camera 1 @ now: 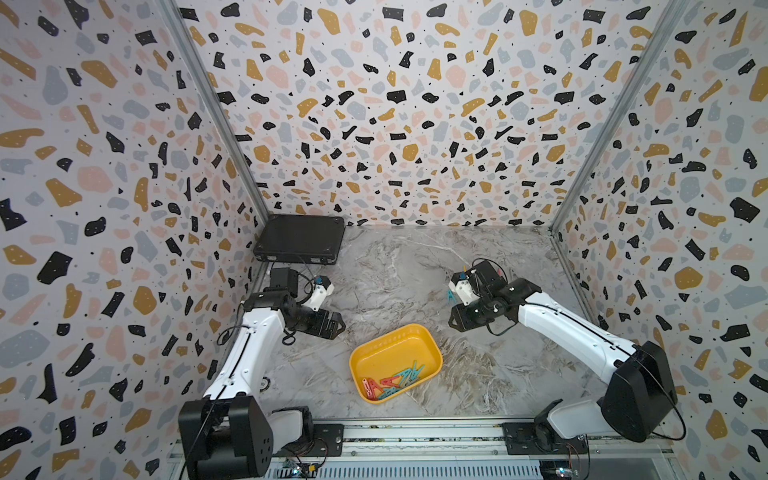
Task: Take the clothespins out of the storage box
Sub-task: Place the clothespin at the center of the board.
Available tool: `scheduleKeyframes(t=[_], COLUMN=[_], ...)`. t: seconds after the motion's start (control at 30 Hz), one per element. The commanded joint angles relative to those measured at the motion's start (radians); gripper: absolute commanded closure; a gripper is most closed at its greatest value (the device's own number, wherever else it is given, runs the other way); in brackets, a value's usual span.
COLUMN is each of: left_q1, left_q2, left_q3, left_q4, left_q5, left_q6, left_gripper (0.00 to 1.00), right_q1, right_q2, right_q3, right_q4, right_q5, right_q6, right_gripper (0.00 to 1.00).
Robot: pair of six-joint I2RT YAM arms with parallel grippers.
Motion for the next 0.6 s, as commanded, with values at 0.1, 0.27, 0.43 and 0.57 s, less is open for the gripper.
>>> scheduleKeyframes(t=[0.1, 0.27, 0.43, 0.57], left_q1=[0.006, 0.006, 0.006, 0.006], left_q2=[-0.029, -0.024, -0.035, -0.031], left_q3=[0.109, 0.067, -0.016, -0.032], left_q4=[-0.208, -0.121, 0.034, 0.075], left_q5=[0.214, 0.166, 0.06, 0.021], left_q6=[0.223, 0.118, -0.028, -0.083], left_gripper=[0.0, 0.0, 0.0, 0.0], right_q1=[0.027, 0.179, 0.336, 0.455], right_q2=[-0.096, -0.116, -0.019, 0.114], right_q3=[-0.035, 0.003, 0.041, 0.105], right_q4=[0.063, 0.088, 0.153, 0.175], right_q5=[-0.088, -0.026, 0.007, 0.026], right_q6=[0.043, 0.056, 0.079, 0.043], right_gripper=[0.6, 0.59, 0.54, 0.52])
